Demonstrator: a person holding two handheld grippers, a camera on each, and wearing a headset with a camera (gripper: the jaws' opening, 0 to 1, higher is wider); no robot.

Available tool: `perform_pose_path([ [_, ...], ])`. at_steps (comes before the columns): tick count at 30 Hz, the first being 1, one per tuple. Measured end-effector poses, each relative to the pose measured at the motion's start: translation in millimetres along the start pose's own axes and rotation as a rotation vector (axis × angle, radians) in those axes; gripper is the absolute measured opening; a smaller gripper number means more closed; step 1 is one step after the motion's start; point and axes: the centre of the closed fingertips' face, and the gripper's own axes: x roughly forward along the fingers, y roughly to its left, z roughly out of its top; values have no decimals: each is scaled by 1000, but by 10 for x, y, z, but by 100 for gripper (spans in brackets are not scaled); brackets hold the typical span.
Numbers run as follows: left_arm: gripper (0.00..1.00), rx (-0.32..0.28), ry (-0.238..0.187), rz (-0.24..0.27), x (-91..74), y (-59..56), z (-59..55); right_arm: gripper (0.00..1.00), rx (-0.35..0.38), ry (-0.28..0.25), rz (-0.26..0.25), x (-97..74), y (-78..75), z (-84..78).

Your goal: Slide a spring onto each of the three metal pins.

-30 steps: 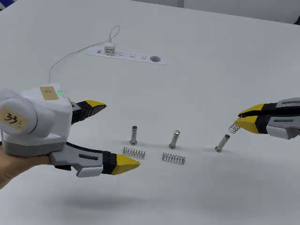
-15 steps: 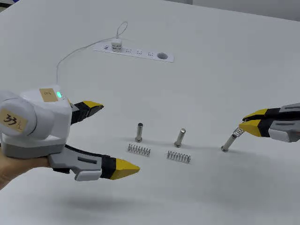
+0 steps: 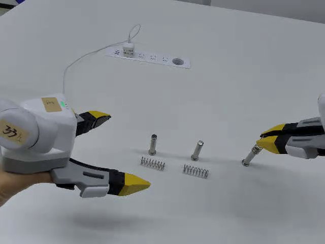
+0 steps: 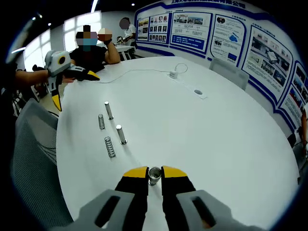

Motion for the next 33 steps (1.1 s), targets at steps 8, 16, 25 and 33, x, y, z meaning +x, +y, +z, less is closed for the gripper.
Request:
perform_pose_path([
  [8, 100, -1, 8, -3, -6, -20, -21, 10, -3, 37, 4, 117, 40, -106],
  [16, 100, 1, 6, -1, -14, -22, 3, 11, 12, 55, 1, 180, 36, -182],
  [25, 100, 1, 3, 1, -7, -27, 26, 11, 9, 70, 0, 238, 71, -244],
  [33, 100, 12, 19, -12, -7, -61, -17, 11, 6, 84, -10, 266, 68, -295],
])
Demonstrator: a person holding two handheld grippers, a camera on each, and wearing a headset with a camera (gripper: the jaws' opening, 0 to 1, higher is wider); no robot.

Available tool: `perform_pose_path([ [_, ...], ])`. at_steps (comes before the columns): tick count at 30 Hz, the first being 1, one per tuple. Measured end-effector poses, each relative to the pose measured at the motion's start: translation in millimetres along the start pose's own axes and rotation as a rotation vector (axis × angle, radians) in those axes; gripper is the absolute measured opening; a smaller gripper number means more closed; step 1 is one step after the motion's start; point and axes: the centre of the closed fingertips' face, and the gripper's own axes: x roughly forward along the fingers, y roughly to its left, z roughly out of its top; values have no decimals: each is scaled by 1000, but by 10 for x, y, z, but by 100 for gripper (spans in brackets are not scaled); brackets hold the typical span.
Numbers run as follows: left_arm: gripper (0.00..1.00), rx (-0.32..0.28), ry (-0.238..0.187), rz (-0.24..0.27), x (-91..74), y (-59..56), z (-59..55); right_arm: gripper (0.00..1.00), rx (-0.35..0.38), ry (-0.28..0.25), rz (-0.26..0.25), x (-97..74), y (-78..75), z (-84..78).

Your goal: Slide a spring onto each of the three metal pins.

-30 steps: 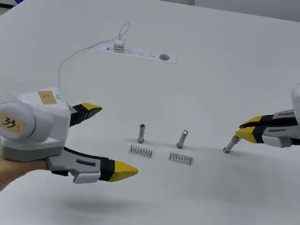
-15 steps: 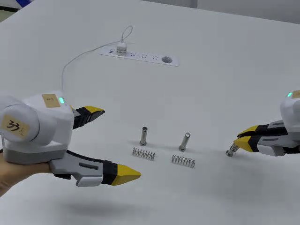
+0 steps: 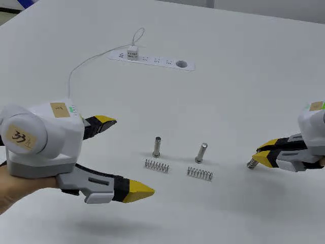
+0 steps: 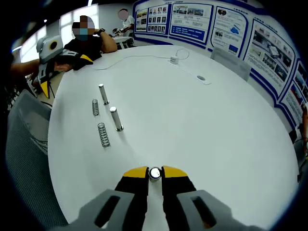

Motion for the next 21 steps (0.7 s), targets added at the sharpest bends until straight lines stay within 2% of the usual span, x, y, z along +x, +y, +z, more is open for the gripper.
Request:
perform_pose_path([
  [6, 100, -8, -6, 8, -8, 26, 6, 11, 4, -1, -7, 29, -10, -11],
  [21, 100, -10, -6, 2, -10, 5, 16, 13, -26, 23, -32, -4, -36, -21],
])
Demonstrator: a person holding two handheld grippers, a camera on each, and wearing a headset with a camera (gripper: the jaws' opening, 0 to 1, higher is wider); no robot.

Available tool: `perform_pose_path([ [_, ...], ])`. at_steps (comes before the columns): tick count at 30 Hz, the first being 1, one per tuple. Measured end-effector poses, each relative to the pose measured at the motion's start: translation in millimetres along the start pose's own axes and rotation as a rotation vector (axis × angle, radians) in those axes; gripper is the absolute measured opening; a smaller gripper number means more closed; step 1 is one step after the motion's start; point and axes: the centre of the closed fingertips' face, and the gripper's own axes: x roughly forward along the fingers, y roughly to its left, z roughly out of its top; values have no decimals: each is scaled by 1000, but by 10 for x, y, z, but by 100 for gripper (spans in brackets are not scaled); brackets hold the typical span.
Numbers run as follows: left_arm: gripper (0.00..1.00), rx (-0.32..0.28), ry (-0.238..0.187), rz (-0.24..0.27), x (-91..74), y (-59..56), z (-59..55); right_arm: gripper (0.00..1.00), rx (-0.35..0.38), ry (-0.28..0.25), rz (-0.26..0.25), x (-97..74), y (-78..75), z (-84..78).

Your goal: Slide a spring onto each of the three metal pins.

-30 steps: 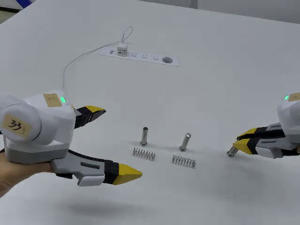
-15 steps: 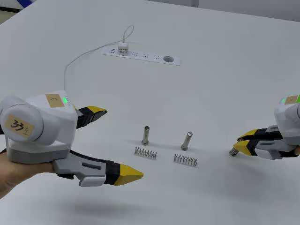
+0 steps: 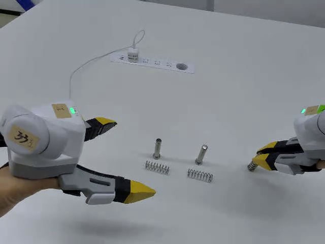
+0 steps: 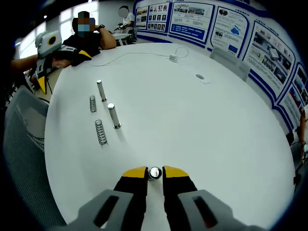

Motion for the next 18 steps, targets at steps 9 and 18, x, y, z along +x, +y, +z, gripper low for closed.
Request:
perform_pose_path([
  [9, 100, 1, -29, 10, -28, 31, 94, 17, -8, -33, -29, -157, -44, 118],
  [18, 100, 15, -43, 1, -23, 24, 157, 18, -61, -58, -37, -329, 42, 310],
])
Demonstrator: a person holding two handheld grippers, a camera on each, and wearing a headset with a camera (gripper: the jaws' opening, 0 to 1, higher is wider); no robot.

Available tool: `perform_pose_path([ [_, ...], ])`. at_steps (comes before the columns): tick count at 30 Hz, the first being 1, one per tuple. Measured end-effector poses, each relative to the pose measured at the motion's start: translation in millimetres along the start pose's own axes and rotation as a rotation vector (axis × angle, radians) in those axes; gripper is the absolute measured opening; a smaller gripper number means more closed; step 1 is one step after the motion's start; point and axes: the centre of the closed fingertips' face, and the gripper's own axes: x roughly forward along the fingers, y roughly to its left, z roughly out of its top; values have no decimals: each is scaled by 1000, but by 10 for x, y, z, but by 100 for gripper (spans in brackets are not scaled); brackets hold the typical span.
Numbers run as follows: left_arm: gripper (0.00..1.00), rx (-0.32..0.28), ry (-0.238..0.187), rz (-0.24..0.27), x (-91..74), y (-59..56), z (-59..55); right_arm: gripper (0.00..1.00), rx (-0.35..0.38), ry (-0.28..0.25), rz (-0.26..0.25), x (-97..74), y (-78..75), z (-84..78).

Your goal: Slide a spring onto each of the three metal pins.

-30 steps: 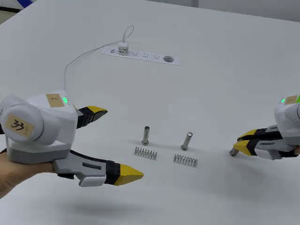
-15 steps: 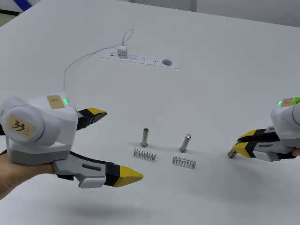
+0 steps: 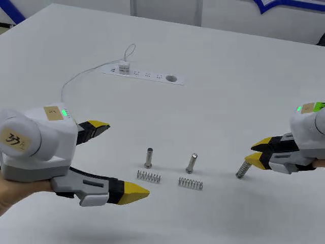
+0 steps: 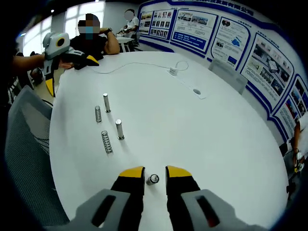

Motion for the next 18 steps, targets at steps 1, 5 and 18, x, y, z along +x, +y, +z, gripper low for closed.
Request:
perform_pose_path([
  [1, 100, 0, -2, -1, -1, -1, 5, 18, -4, -4, 4, -5, 24, 21],
  [5, 100, 2, -10, 0, -11, 9, 29, 18, -27, -19, 28, 5, 162, 102],
  [18, 100, -1, -7, 9, -37, 15, 7, 18, -82, -15, 135, 250, 563, 171],
])
